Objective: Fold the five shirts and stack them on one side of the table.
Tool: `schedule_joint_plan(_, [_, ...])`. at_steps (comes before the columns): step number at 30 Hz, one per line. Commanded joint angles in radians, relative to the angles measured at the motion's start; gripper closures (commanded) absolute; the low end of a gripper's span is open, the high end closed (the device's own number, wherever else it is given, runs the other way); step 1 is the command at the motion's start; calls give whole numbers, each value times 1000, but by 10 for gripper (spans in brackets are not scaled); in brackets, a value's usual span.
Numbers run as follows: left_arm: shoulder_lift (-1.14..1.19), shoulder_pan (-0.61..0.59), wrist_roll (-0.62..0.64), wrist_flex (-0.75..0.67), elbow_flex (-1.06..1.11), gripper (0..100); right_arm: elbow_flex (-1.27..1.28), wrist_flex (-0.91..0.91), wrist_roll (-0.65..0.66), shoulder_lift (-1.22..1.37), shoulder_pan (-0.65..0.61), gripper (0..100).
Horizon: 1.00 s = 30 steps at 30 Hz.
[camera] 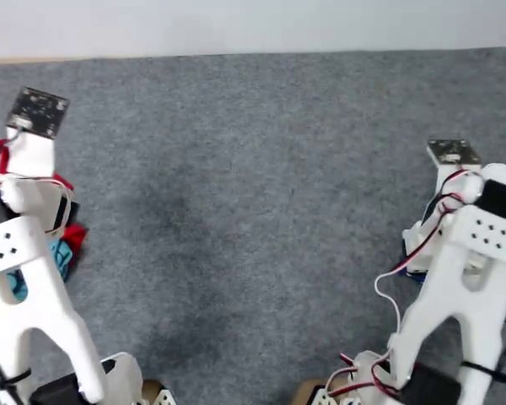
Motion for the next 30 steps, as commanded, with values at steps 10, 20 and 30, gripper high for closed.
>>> schedule_joint_plan(10, [261, -272, -292, -241, 97, 804, 14, 41, -11, -44, -4, 990])
schedule_joint_plan(20, [509, -322, -453, -198, -13, 803, 14, 41, -11, -41, -7, 990])
schedule_joint_plan(30, [615, -318, -479, -201, 4, 804, 14, 42, -11, -45, -5, 990])
